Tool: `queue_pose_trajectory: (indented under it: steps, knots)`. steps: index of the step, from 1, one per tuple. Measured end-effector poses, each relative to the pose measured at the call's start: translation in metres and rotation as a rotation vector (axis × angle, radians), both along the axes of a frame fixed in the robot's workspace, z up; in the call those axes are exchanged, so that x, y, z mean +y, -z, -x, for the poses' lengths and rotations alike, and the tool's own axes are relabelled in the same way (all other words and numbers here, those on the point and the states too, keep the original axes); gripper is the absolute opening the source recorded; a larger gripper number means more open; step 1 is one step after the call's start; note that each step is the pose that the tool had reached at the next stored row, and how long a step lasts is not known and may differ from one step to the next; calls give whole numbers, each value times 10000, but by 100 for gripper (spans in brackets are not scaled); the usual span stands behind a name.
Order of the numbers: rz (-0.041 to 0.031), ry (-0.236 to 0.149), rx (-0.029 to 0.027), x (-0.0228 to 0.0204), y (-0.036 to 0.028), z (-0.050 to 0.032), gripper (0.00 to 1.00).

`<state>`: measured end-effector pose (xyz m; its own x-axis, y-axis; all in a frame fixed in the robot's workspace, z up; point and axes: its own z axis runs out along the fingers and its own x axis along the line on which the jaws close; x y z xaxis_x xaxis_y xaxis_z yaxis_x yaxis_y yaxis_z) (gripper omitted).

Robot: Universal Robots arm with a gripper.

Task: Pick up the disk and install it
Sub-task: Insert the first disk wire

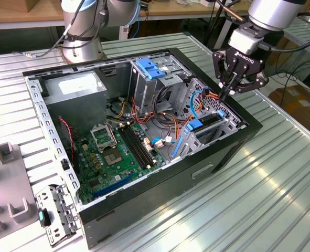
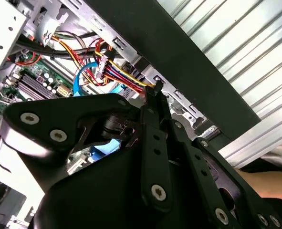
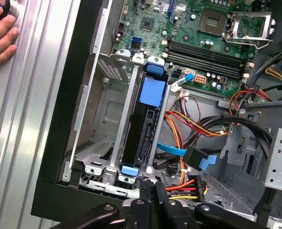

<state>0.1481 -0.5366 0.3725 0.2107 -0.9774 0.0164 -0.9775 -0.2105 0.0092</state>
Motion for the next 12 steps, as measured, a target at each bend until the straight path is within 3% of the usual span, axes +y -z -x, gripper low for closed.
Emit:
queue_pose_trajectory:
  steps: [1,5,12]
  knots:
    - [0,322,0,0,1,0,16]
    - [-1,477,0,0,4,68,16]
    - [-1,1143,0,0,20,113,16]
